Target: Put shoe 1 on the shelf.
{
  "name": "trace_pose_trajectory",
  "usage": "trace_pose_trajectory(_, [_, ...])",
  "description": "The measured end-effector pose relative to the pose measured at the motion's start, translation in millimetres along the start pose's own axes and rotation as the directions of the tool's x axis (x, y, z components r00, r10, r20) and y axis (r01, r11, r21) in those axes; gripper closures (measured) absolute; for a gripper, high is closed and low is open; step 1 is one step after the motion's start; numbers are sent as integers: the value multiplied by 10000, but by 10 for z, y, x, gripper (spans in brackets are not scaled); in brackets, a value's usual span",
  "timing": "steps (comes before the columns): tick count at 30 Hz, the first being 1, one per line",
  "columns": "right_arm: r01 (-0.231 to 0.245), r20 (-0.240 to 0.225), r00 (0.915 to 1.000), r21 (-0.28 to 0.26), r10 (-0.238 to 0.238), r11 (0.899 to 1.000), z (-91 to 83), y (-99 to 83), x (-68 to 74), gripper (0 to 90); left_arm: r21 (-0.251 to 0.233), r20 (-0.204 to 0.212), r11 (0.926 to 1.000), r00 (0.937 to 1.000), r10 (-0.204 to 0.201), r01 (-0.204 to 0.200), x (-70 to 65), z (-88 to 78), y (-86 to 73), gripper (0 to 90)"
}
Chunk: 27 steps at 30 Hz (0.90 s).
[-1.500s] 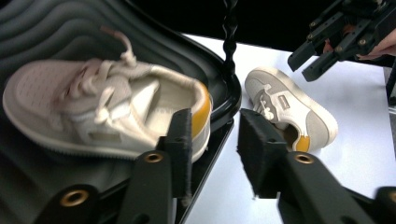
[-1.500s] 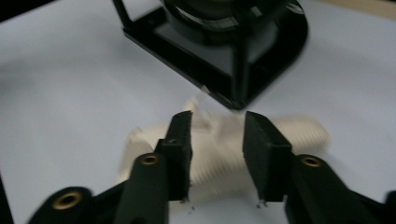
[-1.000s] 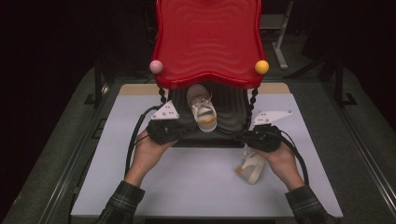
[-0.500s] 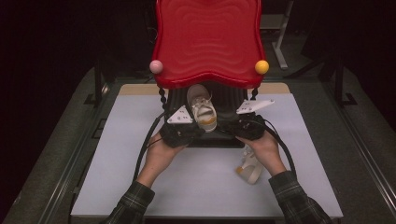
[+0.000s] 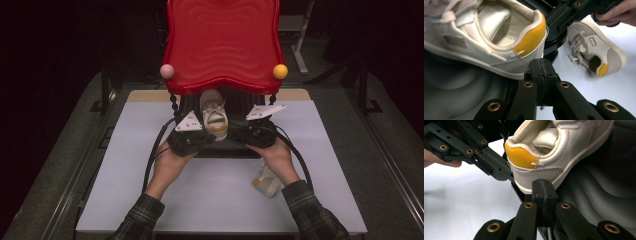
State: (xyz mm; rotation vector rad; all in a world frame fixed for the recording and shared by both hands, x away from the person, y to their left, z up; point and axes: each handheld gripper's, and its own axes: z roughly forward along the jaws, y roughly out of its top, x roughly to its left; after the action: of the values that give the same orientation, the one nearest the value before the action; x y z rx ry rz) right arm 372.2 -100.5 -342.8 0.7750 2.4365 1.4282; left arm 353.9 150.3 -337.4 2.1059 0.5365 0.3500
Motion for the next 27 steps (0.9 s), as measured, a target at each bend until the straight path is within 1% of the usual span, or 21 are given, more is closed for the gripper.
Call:
trace_pose_trajectory(2, [82,-28,10000,-33,-83,10000,35,34,21,896,24,-110,10000,9999,45,-45,42,-42,-6,900])
trace_pose_trajectory(6, [80,-25,10000,-109,-80,9999,109,86,55,896,-6,-387,9999,9992,-108,108,99,-90,-24,900])
trace_pose_trajectory(9, [169,27,9999,-71,-169,9998,159,115,70,896,-52,-571,9998,9981,-217,215,134,-91,-43,900])
trace_pose_trajectory(12, [128,97,9999,-75,-127,9999,205,136,69,896,-77,-675,9995,9973,-305,300,168,-72,-52,900])
trace_pose_trajectory(14, [44,75,10000,-64,-44,10000,228,137,61,895,-51,-700,9995,9971,-299,296,186,-49,-50,900])
trace_pose_trajectory(16, [80,130,9999,-33,-79,10000,242,137,54,896,3,-692,9995,9971,-326,327,193,-23,-44,900])
trace_pose_trajectory(17, [71,157,9999,-33,-70,10000,246,136,48,895,-66,-691,9993,9969,-375,372,192,-7,-42,900])
trace_pose_trajectory(20, [67,226,9997,-77,-65,9999,242,130,16,895,-76,-693,9995,9971,-315,311,196,26,-30,900])
trace_pose_trajectory(22, [46,262,9996,-59,-44,10000,238,125,1,896,62,-703,9998,9973,-200,204,198,42,-23,900])
trace_pose_trajectory(24, [23,293,9996,0,-23,10000,240,118,-9,895,140,-720,9997,9972,-181,191,196,62,-26,899])
trace_pose_trajectory(25, [3,305,9995,48,-5,10000,243,114,-12,895,97,-707,9997,9973,-212,220,196,64,-30,900])
trace_pose_trajectory(27, [-22,204,9998,7,22,10000,246,108,-22,895,103,-695,9996,9973,-238,245,196,61,-33,899])
